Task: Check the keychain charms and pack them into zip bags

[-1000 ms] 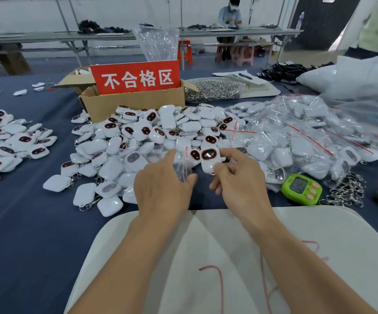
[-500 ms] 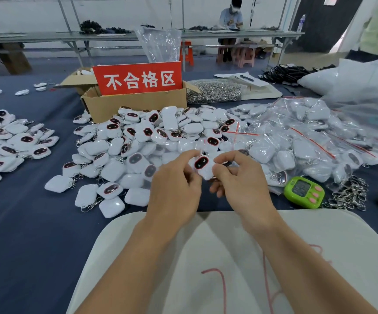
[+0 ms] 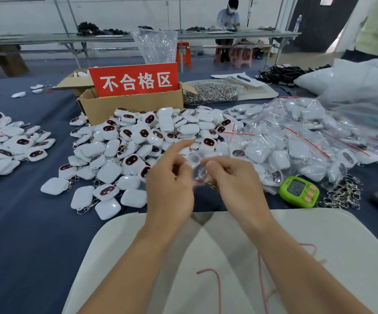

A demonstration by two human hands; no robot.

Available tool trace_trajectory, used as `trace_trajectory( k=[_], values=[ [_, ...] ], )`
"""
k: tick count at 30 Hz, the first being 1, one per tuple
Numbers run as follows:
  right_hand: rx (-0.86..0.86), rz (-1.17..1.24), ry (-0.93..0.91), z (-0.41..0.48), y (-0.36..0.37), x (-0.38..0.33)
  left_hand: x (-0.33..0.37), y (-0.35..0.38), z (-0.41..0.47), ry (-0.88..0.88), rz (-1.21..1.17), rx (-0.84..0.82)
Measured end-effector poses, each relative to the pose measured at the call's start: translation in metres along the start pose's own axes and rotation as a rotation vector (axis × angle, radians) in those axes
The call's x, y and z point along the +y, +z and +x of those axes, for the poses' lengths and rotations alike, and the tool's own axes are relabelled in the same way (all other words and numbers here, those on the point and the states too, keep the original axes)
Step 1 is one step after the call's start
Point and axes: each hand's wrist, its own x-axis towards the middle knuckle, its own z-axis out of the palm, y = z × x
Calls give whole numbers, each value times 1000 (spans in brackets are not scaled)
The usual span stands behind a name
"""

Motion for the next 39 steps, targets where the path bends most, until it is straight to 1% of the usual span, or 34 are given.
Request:
trace_trajectory(
  k=[2,3,4,6,8,9,10,11,13,14,16,18,19,20,23,24,28,31,33,35,37,39],
  values=[
    [139,120,2,1,-4,-2,0,-6,7,-63,-85,216],
    [168,108,0,2,-5,-1,1,-11,12,-63,-131,320],
    [165,41,-6,4,-4,2,4,-18,17,-33,-148,412],
    [65,-192,-75,6,3,9,12,-32,25,100,-104,542],
    [-151,-400,-175,8,18,15,17,-40,28,267,7,602],
    [-269,-485,-194,9,26,19,18,-41,28,338,77,605],
    [-355,-580,-213,10,32,22,17,-40,25,387,152,584],
    [-401,-688,-238,10,37,26,14,-36,21,409,228,531],
    [-400,-835,-276,7,37,31,6,-26,13,400,368,336],
    [-373,-838,-286,6,35,31,1,-21,9,367,440,218],
    [-303,-749,-285,2,30,29,-7,-11,7,231,557,12],
    [-203,-648,-278,5,29,28,-14,-5,8,70,600,-93],
    [-165,-644,-287,8,30,29,-16,-4,7,15,596,-121],
    [-167,-668,-292,13,32,29,-18,-4,6,-18,585,-140],
    [-332,-801,-259,21,38,33,-20,-7,8,-126,564,-193],
    [-354,-838,-276,23,40,35,-22,-9,9,-160,560,-202],
    [-294,-867,-361,30,46,37,-25,-12,9,-183,621,-196],
    [-218,-834,-331,30,47,34,-26,-12,8,-189,688,-196],
    [-188,-666,-266,23,41,31,-27,-12,9,-193,703,-185],
    [-156,-396,-156,9,31,25,-28,-13,9,-186,717,-180],
    [-108,-179,-53,-6,22,20,-29,-13,8,-170,735,-170],
    [-65,-32,37,-18,13,14,-25,-14,9,-116,701,-93]
  ],
)
